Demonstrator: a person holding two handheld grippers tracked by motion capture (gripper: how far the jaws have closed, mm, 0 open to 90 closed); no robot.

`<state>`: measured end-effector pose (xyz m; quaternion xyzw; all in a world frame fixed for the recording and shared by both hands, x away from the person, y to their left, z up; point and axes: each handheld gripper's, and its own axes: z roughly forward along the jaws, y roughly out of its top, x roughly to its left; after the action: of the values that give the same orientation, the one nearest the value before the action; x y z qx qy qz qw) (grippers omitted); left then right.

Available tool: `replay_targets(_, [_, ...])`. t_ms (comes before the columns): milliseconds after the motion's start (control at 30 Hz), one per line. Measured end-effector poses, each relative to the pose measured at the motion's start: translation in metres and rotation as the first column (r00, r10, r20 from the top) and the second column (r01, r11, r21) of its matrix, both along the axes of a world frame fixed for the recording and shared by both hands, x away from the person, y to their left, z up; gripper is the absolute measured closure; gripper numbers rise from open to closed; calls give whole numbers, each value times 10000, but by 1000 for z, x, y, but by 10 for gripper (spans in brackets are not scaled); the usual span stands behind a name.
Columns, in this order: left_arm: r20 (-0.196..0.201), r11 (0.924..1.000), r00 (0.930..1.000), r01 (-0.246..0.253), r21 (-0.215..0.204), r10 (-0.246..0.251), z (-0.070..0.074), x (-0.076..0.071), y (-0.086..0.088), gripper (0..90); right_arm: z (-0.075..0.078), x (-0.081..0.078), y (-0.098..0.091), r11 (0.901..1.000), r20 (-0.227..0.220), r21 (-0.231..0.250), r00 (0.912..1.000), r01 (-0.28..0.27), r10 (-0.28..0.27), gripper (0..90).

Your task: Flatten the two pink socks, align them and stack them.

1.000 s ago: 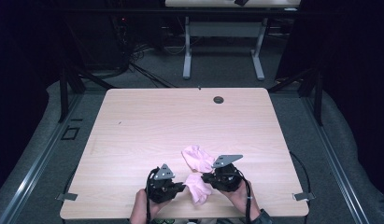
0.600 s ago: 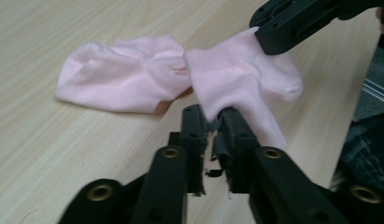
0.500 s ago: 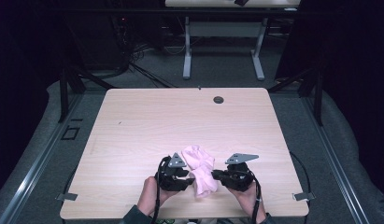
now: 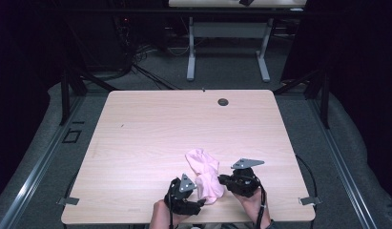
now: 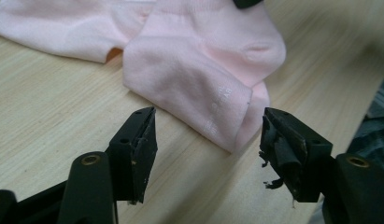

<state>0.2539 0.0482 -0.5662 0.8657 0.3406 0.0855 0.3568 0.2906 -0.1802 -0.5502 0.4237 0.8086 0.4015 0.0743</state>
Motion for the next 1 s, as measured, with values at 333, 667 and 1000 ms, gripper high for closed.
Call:
replay_targets(333, [499, 9987, 9987, -70, 504, 45, -4, 0, -7, 784, 7, -4, 1, 9997, 110, 155, 9998, -194, 192, 835])
replay_targets(667, [2396, 9839, 9703, -750, 1623, 344, 43, 0, 32, 881, 25, -7, 15, 9962, 612, 550, 9961, -668, 634, 836])
replay_targets(1000, [2122, 9772, 9743, 296, 2101, -751, 31, -8, 9, 634, 14, -10, 5, 9991, 317, -112, 9987, -406, 410, 835])
